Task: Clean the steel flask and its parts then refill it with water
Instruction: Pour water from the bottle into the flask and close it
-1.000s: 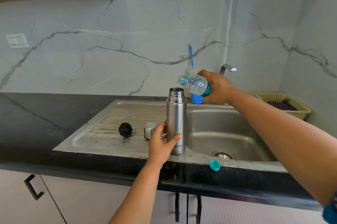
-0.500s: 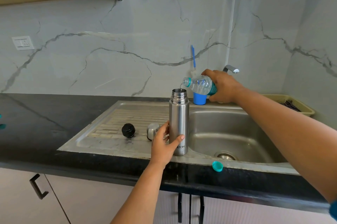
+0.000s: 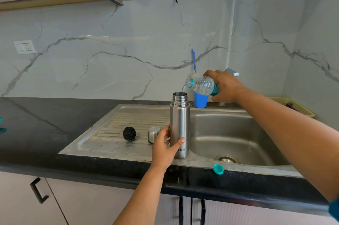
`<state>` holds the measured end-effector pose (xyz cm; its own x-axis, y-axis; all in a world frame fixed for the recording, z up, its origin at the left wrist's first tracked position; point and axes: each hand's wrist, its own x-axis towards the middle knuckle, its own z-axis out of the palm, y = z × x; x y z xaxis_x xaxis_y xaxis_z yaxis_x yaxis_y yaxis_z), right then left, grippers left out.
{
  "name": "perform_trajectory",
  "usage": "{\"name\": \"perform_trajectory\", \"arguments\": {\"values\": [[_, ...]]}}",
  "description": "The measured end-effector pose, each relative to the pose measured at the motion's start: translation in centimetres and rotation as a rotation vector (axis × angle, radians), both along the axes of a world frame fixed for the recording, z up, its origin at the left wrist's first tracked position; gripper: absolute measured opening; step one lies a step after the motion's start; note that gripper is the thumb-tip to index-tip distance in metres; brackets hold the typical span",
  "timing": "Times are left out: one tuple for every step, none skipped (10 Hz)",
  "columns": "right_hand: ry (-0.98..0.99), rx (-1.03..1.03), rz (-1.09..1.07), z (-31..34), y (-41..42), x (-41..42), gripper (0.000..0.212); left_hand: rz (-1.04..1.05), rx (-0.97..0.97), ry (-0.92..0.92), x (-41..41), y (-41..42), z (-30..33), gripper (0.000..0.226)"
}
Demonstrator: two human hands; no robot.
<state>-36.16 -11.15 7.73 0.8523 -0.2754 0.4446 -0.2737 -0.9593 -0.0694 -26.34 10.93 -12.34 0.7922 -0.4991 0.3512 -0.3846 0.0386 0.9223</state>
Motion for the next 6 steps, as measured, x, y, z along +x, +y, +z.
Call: {"name": "perform_trajectory", "arguments": {"values": [[0.005, -0.003, -0.002, -0.1, 0.0, 0.1, 0.081, 0.065, 0.036, -0.04, -0.1, -0.2, -0.2, 0.052], [0.008, -0.008, -0.007, -0.2, 0.0, 0.1, 0.081, 0.13, 0.089, -0.093, -0.3, -0.3, -0.2, 0.048], [0.007, 0.0, -0.006, -0.2, 0.1, 0.1, 0.081, 0.171, 0.159, -0.17, -0.9, 0.1, 0.0, 0.05], [0.001, 0.003, 0.0, -0.2, 0.1, 0.1, 0.082, 0.191, 0.214, -0.213, -1.3, 0.4, -0.3, 0.054], [0.005, -0.004, 0.001, -0.2, 0.1, 0.1, 0.082, 0.263, 0.308, -0.288, -2.1, 0.8, -0.8, 0.055], [0.005, -0.012, -0.002, -0.1, 0.2, 0.0, 0.082, 0.282, 0.37, -0.375, -2.8, 1.1, -1.1, 0.05]]}}
